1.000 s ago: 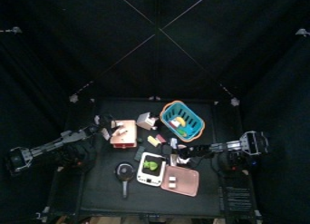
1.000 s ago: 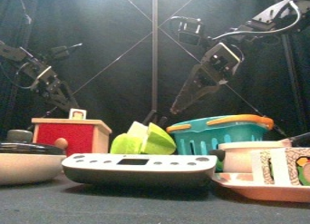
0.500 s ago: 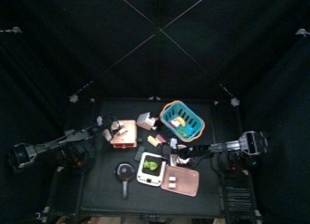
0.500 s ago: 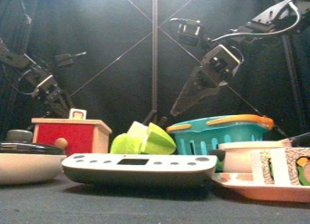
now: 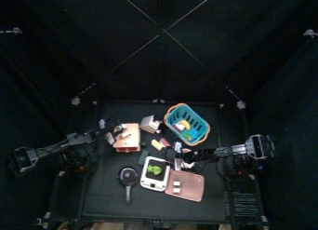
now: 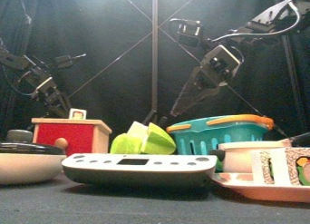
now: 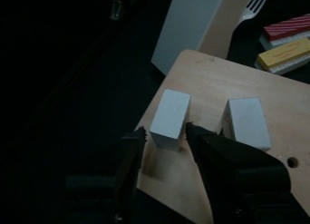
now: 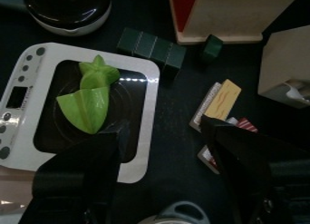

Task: Grab sushi piece off drawer

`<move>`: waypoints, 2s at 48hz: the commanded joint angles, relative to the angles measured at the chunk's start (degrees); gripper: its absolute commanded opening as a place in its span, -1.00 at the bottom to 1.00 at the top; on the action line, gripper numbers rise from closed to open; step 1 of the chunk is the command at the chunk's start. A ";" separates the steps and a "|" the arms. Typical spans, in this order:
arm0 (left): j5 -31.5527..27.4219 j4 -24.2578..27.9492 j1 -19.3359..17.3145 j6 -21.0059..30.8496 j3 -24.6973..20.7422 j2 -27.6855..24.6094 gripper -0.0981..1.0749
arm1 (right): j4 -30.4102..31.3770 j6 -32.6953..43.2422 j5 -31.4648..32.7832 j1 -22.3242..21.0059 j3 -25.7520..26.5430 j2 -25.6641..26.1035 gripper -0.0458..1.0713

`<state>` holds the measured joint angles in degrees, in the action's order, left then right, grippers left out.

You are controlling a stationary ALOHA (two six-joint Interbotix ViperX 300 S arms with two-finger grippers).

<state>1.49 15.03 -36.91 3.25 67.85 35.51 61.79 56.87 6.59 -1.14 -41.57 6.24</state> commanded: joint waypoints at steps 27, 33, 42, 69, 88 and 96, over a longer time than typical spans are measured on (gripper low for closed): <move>0.53 1.93 -0.26 -0.18 -0.18 1.41 0.55 | 0.00 0.00 0.09 -0.09 1.05 0.79 0.79; 0.62 4.48 -0.53 -0.09 -0.88 1.41 0.65 | 0.00 0.00 0.00 0.00 1.23 0.35 0.79; 1.76 7.29 -1.05 -0.18 -1.58 1.32 0.70 | 0.09 -0.09 0.09 0.00 1.32 0.18 0.79; 5.01 8.96 -1.76 -0.18 -1.85 -1.76 0.68 | 0.09 -0.09 0.09 -0.09 1.32 0.18 0.79; 5.01 9.05 -1.76 -0.18 -1.67 -1.85 0.47 | 0.09 0.00 0.09 -0.18 1.32 0.09 0.79; 4.92 8.96 -1.76 -0.09 -1.49 -1.85 0.32 | 0.09 0.00 0.09 -0.18 1.23 0.00 0.79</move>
<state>5.98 23.99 -38.50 3.08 67.50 33.75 61.79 56.87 6.77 -1.14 -41.57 5.27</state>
